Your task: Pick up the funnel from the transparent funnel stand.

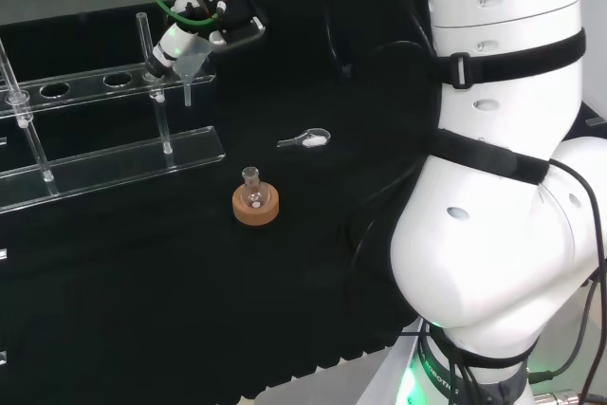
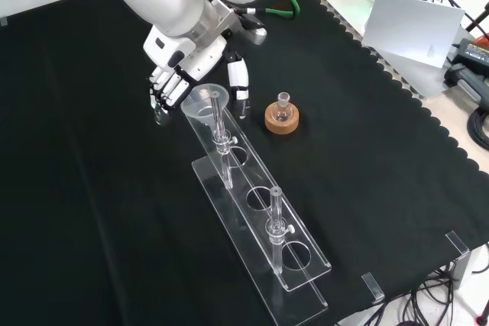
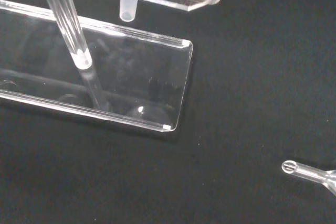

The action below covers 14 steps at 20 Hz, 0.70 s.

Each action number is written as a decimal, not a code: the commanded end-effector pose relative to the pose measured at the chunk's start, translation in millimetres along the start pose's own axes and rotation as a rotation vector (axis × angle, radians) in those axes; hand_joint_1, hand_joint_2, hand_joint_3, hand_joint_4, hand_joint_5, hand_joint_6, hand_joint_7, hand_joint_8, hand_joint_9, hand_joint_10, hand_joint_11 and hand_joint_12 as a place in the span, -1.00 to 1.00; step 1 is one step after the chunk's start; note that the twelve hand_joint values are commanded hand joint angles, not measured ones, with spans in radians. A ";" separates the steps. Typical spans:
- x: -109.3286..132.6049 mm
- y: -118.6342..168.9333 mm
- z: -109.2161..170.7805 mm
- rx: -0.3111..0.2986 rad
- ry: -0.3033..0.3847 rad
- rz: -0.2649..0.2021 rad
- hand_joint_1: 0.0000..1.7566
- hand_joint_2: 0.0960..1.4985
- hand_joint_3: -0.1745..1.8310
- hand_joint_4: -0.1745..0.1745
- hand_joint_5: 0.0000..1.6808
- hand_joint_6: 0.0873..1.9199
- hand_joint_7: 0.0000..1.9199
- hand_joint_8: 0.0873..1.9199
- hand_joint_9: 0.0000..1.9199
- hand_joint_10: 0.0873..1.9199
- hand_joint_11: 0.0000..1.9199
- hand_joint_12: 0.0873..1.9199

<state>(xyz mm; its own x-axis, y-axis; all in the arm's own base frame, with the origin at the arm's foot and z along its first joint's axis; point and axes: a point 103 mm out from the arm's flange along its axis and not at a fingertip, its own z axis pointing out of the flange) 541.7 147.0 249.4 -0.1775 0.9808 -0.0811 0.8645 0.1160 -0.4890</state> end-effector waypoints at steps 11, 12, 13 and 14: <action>-9.5 1.9 1.0 0.016 -0.010 0.005 -0.62 -0.09 -0.82 0.11 -0.51 -1.00 -0.50 -0.54 -0.83 -0.28 -1.00 -0.04; -10.6 2.1 1.3 0.015 -0.013 0.003 -0.61 -0.08 -0.82 0.11 -0.46 -1.00 -0.46 -0.55 -0.79 -0.29 -1.00 -0.02; -11.3 2.1 1.4 0.015 -0.016 0.002 -0.60 -0.08 -0.82 0.12 -0.42 -1.00 -0.42 -0.56 -0.77 -0.30 -1.00 -0.01; -12.1 1.9 1.4 0.016 -0.018 0.002 -0.60 -0.08 -0.82 0.12 -0.40 -1.00 -0.40 -0.56 -0.75 -0.31 -1.00 0.00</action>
<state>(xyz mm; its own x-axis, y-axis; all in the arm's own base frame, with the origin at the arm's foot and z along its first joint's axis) 544.9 137.6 248.3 -0.1786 0.9796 -0.0920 0.8573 0.1091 -0.5031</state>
